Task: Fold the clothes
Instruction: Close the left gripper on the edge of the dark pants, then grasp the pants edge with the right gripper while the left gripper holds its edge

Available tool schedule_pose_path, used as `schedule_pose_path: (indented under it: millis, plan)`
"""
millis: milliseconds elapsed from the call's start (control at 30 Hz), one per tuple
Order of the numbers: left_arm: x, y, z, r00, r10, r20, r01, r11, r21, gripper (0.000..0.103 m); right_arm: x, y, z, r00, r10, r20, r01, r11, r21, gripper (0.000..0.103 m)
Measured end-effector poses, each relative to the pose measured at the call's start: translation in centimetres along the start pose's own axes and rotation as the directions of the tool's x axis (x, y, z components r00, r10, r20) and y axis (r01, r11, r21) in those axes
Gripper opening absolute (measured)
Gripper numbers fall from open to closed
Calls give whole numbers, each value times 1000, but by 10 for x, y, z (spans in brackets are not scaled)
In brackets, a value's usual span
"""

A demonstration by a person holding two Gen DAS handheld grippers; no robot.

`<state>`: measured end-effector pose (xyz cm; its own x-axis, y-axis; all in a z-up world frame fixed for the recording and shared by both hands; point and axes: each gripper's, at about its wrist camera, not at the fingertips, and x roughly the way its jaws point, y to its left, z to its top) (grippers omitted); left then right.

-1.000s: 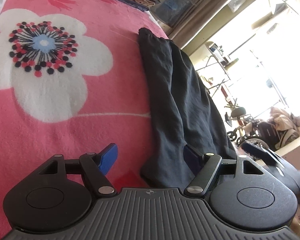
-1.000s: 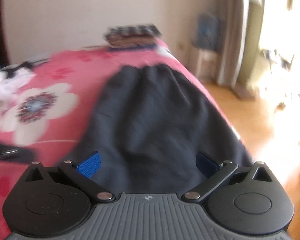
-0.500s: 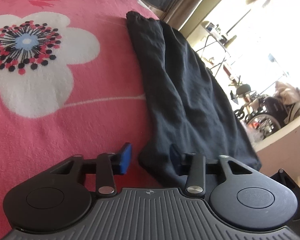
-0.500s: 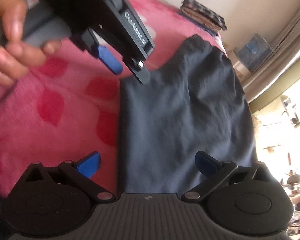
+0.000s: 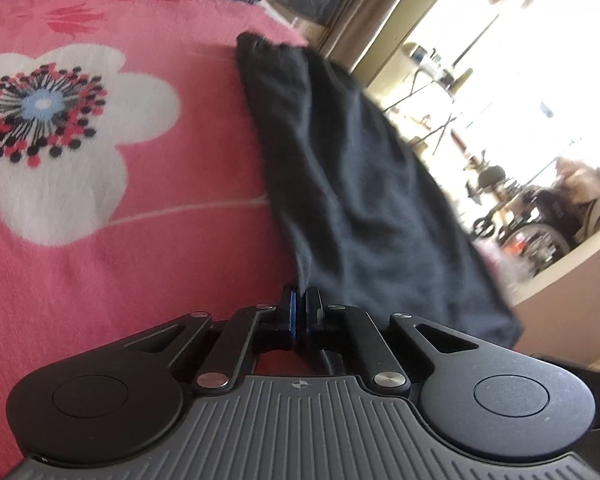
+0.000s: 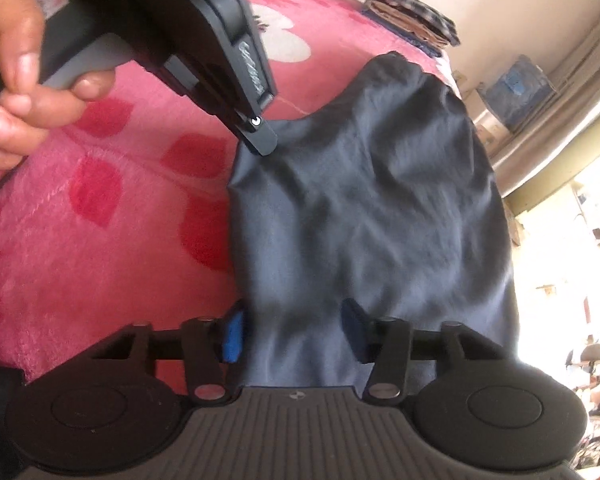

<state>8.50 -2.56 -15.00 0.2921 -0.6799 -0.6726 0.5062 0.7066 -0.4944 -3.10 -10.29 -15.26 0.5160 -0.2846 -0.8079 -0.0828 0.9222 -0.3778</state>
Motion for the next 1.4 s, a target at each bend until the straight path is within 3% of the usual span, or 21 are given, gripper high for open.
schedule_pose_path:
  millis: [67, 167, 400, 567, 633, 700, 833, 900, 1000, 1167, 1300, 1367, 1400]
  plan:
    - [-5, -5, 8, 999, -33, 10, 33, 999, -22, 2, -5, -10, -1, 1000, 12, 12, -13, 999, 52, 40]
    - [4, -19, 24, 998, -65, -13, 65, 997, -41, 2, -12, -37, -3, 998, 63, 29, -68, 979, 192, 39]
    - [55, -64, 51, 993, -69, -96, 73, 997, 36, 2, -10, -96, -27, 986, 155, 61, -165, 854, 494, 32]
    - [96, -77, 51, 987, -51, -155, 62, 996, 68, 3, -3, -119, -39, 987, 155, 48, -152, 786, 599, 33]
    - [107, -75, 47, 985, -54, -162, 65, 996, 62, 9, 1, -127, -43, 988, 149, 33, -136, 759, 637, 33]
    - [109, -70, 44, 986, -83, -148, 89, 995, 35, 29, 1, -137, -48, 989, 144, 38, -131, 722, 679, 34]
    - [93, -61, 44, 987, -150, -48, 150, 989, -9, 40, -16, -156, -59, 982, 118, 147, -188, 663, 724, 34]
    - [81, -56, 45, 985, -172, 16, 172, 985, -28, 50, -23, -158, -58, 985, 88, 149, -169, 688, 706, 35]
    - [63, -50, 45, 982, -168, 89, 173, 983, -56, 51, -29, -158, -57, 983, 87, 162, -175, 707, 685, 35]
    - [37, -42, 31, 989, -99, 109, 103, 994, -27, 50, -40, -150, -53, 978, 102, 184, -197, 746, 636, 35]
    - [20, -55, 6, 997, -16, 71, 5, 988, 154, 50, -49, -152, -51, 977, 81, 195, -187, 764, 617, 35]
    - [15, -68, -13, 999, 27, 43, -39, 947, 318, 49, -54, -159, -53, 977, 75, 201, -188, 754, 629, 35]
    - [14, -77, -24, 998, 48, 28, -55, 907, 418, 49, -56, -162, -55, 976, 74, 203, -189, 748, 636, 35]
